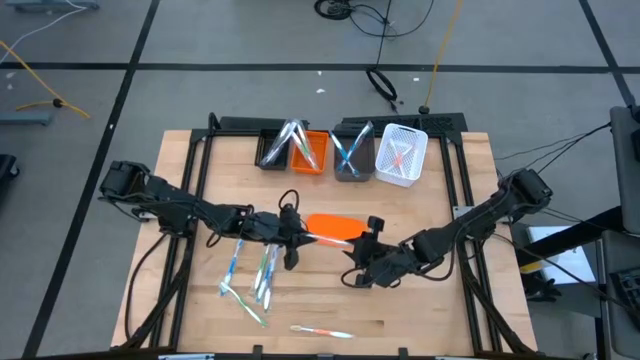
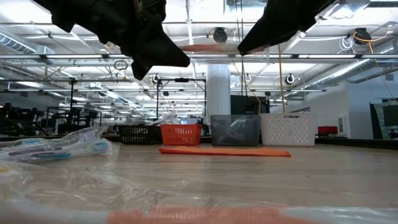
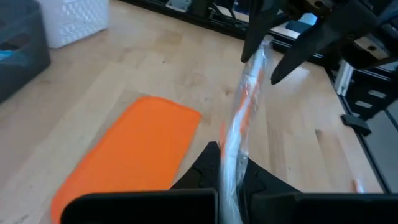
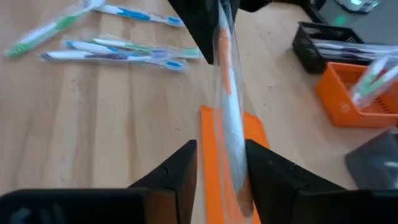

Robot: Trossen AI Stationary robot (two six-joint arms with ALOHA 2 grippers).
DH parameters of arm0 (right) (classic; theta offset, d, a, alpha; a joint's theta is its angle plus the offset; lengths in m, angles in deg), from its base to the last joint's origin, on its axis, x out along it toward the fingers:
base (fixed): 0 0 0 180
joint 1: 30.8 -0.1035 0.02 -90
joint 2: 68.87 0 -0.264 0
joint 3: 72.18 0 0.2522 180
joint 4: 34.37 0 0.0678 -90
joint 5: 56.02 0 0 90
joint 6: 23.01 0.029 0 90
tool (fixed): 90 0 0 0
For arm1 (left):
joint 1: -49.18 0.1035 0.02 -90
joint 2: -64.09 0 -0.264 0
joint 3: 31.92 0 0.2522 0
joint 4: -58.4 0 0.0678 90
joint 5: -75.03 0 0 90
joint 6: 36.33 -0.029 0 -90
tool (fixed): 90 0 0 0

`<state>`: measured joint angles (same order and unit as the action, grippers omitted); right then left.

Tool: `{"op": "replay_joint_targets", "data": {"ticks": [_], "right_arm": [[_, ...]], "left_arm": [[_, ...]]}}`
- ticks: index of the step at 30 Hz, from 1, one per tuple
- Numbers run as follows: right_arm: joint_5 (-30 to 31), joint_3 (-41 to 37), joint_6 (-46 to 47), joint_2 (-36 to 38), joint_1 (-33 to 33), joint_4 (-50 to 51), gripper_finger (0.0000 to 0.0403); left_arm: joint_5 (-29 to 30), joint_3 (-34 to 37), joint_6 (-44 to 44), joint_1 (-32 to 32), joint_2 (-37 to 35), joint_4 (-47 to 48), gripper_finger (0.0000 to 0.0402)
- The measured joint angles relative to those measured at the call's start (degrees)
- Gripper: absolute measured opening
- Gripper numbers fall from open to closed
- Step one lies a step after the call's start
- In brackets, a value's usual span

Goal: Pick & Place Toothbrushes
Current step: Put the orange toothbrush into the white bin

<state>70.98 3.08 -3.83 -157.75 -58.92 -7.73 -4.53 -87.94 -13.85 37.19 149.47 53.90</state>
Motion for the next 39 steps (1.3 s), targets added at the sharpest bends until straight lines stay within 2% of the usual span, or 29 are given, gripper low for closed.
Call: {"op": "replay_joint_targets", "data": {"ticks": [8,11,14,18,21,26,31,33,39], "right_arm": [[0.55,0.0,5.39,4.49,-0.07,10.88,0.0118],[0.52,0.0,7.32,5.86,-0.11,13.87,0.0114],[0.52,0.0,8.54,6.47,-0.13,15.29,0.0114],[0.75,-0.8,7.53,6.65,-0.13,12.51,0.0112],[1.52,-2.84,3.97,6.63,-0.13,6.28,0.0111],[7.92,-7.23,-1.97,7.1,-0.11,-6.22,0.0111],[7.91,-14.26,-10.02,10.35,-0.03,-25.46,0.0111],[6.41,-18.0,-13.45,12.12,0.0,-35.64,0.0111],[-3.23,-30.63,-19.36,14.58,0.83,-68.95,0.0111]], "left_arm": [[2.31,0.0,0.31,-0.42,-0.11,0.23,0.0],[6.28,0.05,-0.51,-1.19,-1.83,-0.11,0.0],[11.68,0.07,-2.06,-1.85,-4.6,0.3,0.0],[13.04,0.04,-6.01,-2.66,-8.79,-2.57,0.0],[12.97,0.04,-9.34,-3.43,-9.39,-6.46,0.0],[12.29,0.04,-13.42,-4.73,-8.73,-11.85,0.0],[11.18,2.19,-16.8,-5.49,-7.92,-19.82,0.0],[10.74,3.57,-16.34,-5.24,-7.82,-22.85,0.0],[7.59,7.41,-16.2,-5.23,-7.72,-32.03,0.0]]}}
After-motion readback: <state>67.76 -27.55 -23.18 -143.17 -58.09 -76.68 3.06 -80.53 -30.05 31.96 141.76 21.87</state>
